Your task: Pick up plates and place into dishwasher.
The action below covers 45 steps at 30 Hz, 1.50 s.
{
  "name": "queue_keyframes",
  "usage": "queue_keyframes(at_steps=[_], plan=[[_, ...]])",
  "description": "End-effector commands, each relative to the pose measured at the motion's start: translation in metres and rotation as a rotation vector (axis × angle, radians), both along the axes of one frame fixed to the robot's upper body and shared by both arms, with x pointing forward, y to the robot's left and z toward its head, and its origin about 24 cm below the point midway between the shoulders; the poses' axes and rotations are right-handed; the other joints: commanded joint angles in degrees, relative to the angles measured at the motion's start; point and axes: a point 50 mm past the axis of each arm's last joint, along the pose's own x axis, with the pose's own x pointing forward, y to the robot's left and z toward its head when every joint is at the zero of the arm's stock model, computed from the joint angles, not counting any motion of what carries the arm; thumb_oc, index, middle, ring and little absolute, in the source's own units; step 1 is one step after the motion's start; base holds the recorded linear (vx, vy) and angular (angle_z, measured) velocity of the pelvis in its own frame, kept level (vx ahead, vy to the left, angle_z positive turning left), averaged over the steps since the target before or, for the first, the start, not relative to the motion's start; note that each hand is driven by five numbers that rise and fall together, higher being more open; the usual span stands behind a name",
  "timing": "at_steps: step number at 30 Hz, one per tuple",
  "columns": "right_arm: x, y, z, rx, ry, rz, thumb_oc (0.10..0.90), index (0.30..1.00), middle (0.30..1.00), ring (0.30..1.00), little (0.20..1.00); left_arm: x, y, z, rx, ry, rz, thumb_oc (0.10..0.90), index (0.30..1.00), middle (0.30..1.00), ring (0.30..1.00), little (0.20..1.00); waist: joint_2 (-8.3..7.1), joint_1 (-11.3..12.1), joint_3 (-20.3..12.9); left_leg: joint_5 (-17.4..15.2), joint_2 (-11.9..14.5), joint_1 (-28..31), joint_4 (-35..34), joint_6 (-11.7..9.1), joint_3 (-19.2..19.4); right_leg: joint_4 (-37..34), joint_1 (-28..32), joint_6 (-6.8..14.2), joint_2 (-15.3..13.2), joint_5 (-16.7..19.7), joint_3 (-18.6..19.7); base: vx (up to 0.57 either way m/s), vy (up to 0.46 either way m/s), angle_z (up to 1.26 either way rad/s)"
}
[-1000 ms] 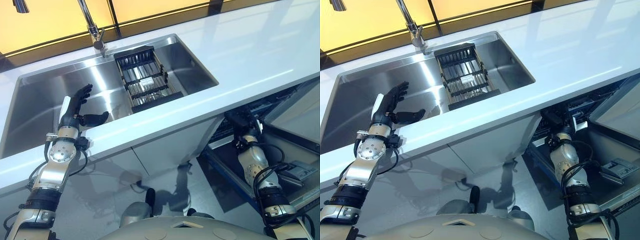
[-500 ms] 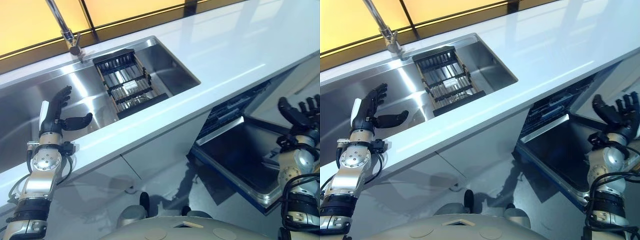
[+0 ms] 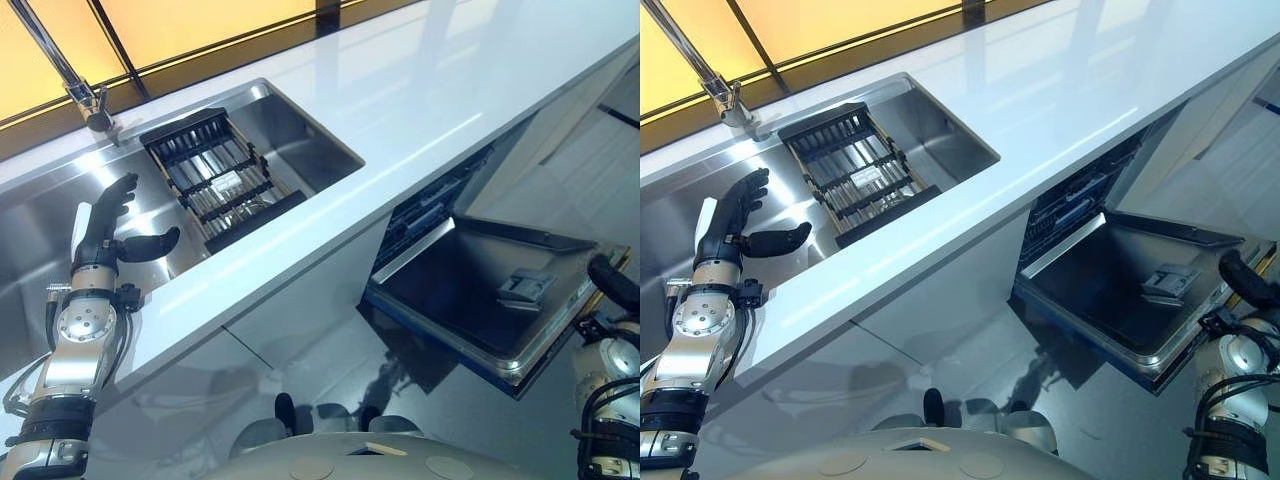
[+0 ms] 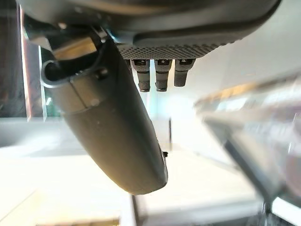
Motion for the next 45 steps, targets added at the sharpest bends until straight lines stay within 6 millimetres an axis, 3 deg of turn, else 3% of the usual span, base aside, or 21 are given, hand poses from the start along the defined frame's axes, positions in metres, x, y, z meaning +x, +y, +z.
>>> queue_keyframes(at_steps=[1, 7, 13, 17, 26, 35, 45], plan=[[0.002, -0.023, 0.058, -0.203, -0.253, -0.187, 0.800, 0.900, 0.900, 0.900, 0.900, 0.013, 0.006, 0.022, 0.063, -0.080, -0.004, 0.800, 0.900, 0.900, 0.900, 0.900, 0.78, 0.00, -1.23, -9.20, -4.28, 2.47, 0.89, 2.20, 1.56, 5.78, -7.16, 2.28, 3.25, 0.40, -1.87, -0.03, -0.055, -0.05], [0.002, -0.026, 0.047, -0.125, -0.288, -0.278, 0.800, 0.900, 0.900, 0.900, 0.900, 0.021, 0.000, 0.023, 0.010, -0.129, 0.026, 0.800, 0.900, 0.900, 0.900, 0.900, 2.88, -0.52, 2.05, -9.69, -4.51, -1.82, 5.47, 2.61, 1.43, 10.45, -11.47, 1.91, 2.22, -0.84, -1.16, -0.05, -0.025, -0.12], [0.011, -0.029, 0.046, -0.096, -0.299, -0.338, 0.800, 0.900, 0.900, 0.900, 0.900, 0.036, -0.013, 0.040, -0.024, -0.255, 0.029, 0.800, 0.900, 0.900, 0.900, 0.900, 4.54, -0.73, 8.39, -9.87, -4.66, -9.83, 12.27, 2.40, 1.97, 15.42, -17.64, 0.91, 0.72, -1.87, -1.23, -0.19, -0.025, -0.03], [0.022, -0.030, 0.043, -0.046, -0.329, -0.297, 0.800, 0.900, 0.900, 0.900, 0.900, 0.047, -0.022, 0.058, -0.024, -0.330, 0.016, 0.800, 0.900, 0.900, 0.900, 0.900, 5.78, -1.23, 12.95, -10.21, -4.18, -16.41, 18.30, 1.86, 2.64, 19.53, -22.97, -0.93, 0.42, -3.03, -1.25, -0.17, -0.024, -0.04], [0.036, -0.018, 0.021, 0.128, -0.477, -0.222, 0.800, 0.900, 0.900, 0.900, 0.900, 0.061, -0.025, 0.092, -0.075, -0.455, 0.010, 0.800, 0.900, 0.900, 0.900, 0.900, 6.68, -1.66, 18.64, -11.33, -2.40, -27.07, 27.78, 1.41, 2.72, 28.59, -33.69, -4.14, 1.44, -5.67, -2.04, -0.11, -0.046, -0.07], [0.056, -0.002, 0.020, 0.217, -0.810, 0.050, 0.800, 0.900, 0.900, 0.900, 0.900, 0.057, -0.037, 0.114, -0.064, -0.576, -0.016, 0.800, 0.900, 0.900, 0.900, 0.900, 7.99, -0.65, 20.01, -11.17, -4.04, -30.95, 29.10, 1.75, 1.60, 33.73, -39.23, -5.12, 1.97, -7.55, -2.27, -0.03, -0.002, -0.06], [0.080, -0.002, 0.048, 0.146, -0.854, 0.360, 0.800, 0.900, 0.900, 0.900, 0.900, 0.033, -0.024, 0.144, -0.069, -0.724, -0.060, 0.800, 0.900, 0.900, 0.900, 0.900, 10.54, 1.45, 20.01, -10.27, -5.28, -31.90, 27.91, 1.43, 0.61, 33.45, -40.92, -4.89, 0.67, -7.16, -2.41, -0.02, 0.021, 0.00]])
